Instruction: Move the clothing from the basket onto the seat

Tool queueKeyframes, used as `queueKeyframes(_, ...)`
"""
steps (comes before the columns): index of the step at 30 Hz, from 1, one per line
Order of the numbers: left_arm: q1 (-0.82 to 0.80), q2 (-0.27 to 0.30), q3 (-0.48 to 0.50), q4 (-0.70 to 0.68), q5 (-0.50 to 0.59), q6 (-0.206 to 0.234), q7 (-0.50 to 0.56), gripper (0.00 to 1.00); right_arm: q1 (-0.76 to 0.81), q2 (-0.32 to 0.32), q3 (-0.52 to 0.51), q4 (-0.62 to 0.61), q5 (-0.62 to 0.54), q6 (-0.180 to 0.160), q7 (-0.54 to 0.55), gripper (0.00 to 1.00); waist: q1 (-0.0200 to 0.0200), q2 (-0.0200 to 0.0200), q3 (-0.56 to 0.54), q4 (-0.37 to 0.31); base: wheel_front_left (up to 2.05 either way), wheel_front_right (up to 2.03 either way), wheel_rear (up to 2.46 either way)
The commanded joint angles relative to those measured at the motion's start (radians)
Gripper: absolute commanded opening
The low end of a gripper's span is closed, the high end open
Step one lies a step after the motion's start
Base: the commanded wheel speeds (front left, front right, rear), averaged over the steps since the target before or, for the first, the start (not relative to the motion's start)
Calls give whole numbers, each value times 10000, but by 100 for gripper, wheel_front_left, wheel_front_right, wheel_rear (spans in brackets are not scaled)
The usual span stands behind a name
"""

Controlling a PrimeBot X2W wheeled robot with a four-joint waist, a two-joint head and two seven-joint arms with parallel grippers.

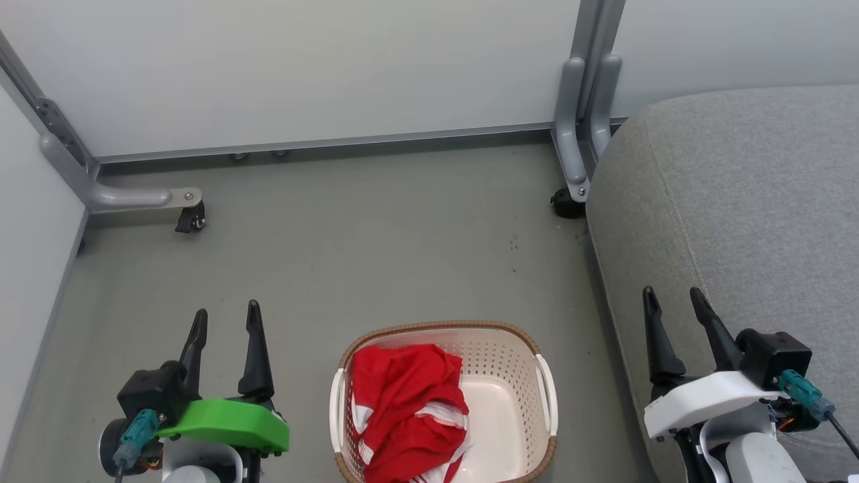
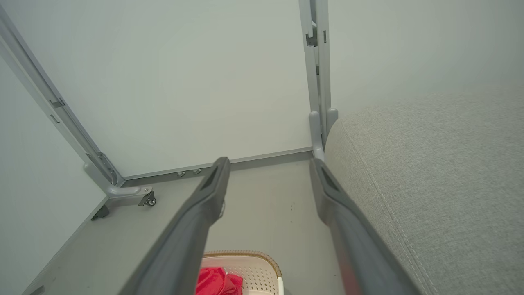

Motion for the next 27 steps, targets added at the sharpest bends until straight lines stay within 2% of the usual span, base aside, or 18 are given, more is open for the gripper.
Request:
queueKeyframes(1,-121,72,-38,21,260,52,-93,100,-161,-52,39,19,-214,3,-97,100,0,0,0,12,0,0,0)
queueKeyframes(27,-104,79,-252,504,1738,187,-529,100,-131,-60,140,140,-1406,4,-530,100,0,0,78,110,0,0,0)
